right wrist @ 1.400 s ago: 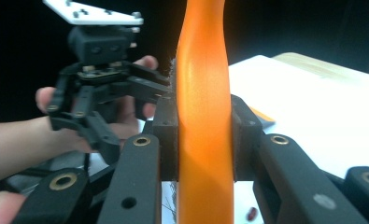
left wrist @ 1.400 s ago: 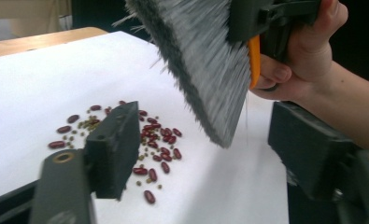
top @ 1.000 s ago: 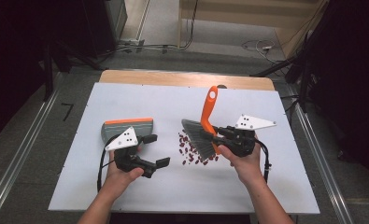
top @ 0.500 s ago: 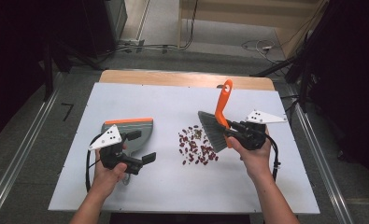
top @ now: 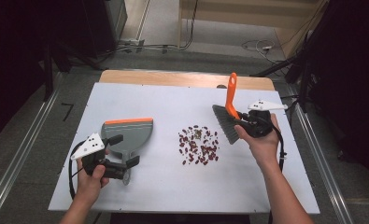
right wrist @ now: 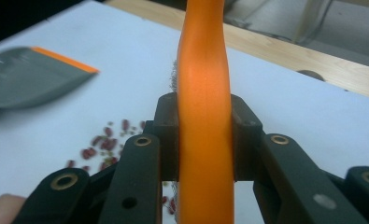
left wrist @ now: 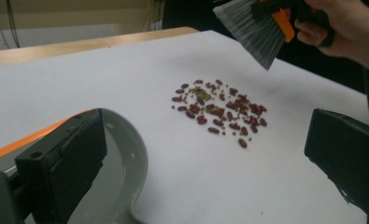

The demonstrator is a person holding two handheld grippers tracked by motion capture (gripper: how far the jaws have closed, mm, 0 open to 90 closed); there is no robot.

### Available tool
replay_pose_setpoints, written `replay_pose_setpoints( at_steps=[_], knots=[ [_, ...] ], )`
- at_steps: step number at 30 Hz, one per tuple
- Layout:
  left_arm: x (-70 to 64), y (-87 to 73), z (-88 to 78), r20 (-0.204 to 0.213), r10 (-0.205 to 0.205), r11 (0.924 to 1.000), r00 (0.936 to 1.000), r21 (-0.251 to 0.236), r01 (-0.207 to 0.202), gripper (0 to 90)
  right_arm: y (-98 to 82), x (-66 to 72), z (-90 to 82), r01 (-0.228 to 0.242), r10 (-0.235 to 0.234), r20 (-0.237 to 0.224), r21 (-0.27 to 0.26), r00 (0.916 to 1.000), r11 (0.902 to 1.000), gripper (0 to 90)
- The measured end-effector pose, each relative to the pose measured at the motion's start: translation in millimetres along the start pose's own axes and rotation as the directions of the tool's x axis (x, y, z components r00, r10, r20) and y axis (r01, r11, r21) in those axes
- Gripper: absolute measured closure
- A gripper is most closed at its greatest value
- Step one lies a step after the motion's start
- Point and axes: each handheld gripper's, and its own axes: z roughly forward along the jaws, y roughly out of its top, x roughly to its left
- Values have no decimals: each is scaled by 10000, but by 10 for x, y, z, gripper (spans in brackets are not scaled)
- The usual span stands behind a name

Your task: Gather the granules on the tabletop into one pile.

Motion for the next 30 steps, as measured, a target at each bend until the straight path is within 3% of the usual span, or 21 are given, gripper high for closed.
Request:
replay_pose_setpoints(
  at_steps=[7, 14, 17, 20, 23, 25, 26, 30],
  knots=[
    [34, -87, -108, -362, -29, 10000, 9993, -74, 26, 0, 190, -90, 227, 673, -776, 833, 1196, 9935, 9905, 687],
    [48, -126, -173, -700, 191, 9998, 9974, -84, -197, 0, 263, -134, 581, 1014, -1371, 1283, 2522, 9822, 9623, 686],
    [109, -160, -197, -782, -206, 9997, 9967, -162, 194, 0, 270, -109, 748, 1320, -1872, 1554, 3100, 9700, 9415, 687],
    [140, -177, -203, -852, -409, 9989, 9955, -255, 389, 0, 262, -55, 906, 1451, -2311, 2084, 3601, 9504, 9216, 687],
    [136, -175, -203, -833, -341, 9992, 9959, -259, 321, 0, 238, 15, 1077, 1722, -2882, 2235, 4270, 9311, 8877, 687],
    [130, -173, -204, -818, -317, 9992, 9961, -281, 294, 0, 225, 63, 1160, 1831, -2992, 2049, 4462, 9319, 8760, 687],
    [129, -173, -205, -798, -310, 9992, 9963, -280, 288, 0, 225, 97, 1188, 1876, -3013, 2013, 4433, 9320, 8765, 688],
    [126, -178, -203, -745, -295, 9994, 9968, -228, 279, 0, 237, 221, 1242, 2058, -3161, 1578, 4838, 9355, 8506, 691]
  ],
)
